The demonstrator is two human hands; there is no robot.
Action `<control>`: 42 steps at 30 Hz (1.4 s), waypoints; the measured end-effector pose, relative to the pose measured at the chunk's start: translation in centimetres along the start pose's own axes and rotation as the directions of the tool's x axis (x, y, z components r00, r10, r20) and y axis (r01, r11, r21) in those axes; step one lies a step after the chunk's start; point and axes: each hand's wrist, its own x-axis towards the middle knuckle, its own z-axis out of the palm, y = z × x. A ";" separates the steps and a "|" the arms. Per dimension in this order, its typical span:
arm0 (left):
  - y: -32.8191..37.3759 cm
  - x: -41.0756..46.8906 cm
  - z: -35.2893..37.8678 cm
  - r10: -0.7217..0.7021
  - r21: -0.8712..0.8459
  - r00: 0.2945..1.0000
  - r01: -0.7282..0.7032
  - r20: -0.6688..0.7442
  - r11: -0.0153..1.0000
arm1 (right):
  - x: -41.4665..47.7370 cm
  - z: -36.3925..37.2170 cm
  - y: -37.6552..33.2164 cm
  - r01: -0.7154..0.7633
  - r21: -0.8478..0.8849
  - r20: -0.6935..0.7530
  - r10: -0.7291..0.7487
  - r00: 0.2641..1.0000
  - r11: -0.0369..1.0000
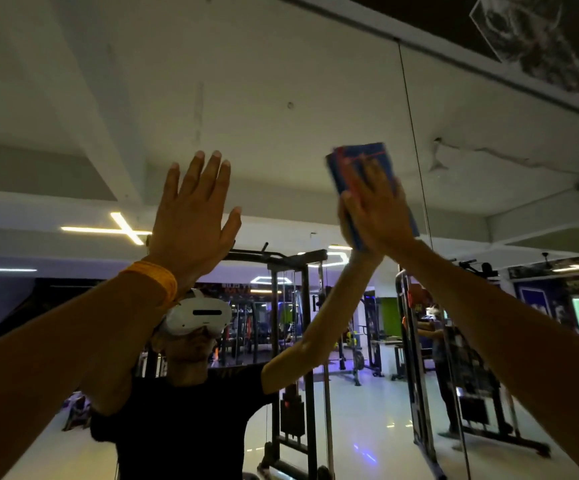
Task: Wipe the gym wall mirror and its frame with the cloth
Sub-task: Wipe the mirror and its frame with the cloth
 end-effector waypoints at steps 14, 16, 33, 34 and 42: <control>-0.1 0.0 0.3 0.006 0.013 1.000 -0.005 -0.017 1.000 | -1.7 0.1 0.7 -0.157 0.064 -0.037 0.159 0.987 0.986; 0.0 0.0 0.3 0.007 0.021 1.000 -0.007 -0.022 1.000 | -2.8 -0.3 0.8 -0.327 0.124 -0.044 0.335 0.941 0.937; 8.0 -5.6 0.6 -0.008 -0.071 0.999 0.010 0.034 0.997 | -14.6 2.2 -2.3 -0.160 0.070 -0.061 0.165 0.984 0.985; 9.0 -5.6 0.9 -0.008 -0.076 0.999 0.011 0.035 0.997 | -16.6 2.2 -3.5 0.036 0.062 -0.027 -0.034 0.999 0.997; 11.6 -6.8 2.3 -0.024 0.043 0.993 0.019 0.115 0.999 | -15.4 1.1 10.3 -0.113 0.027 0.009 0.113 0.994 0.993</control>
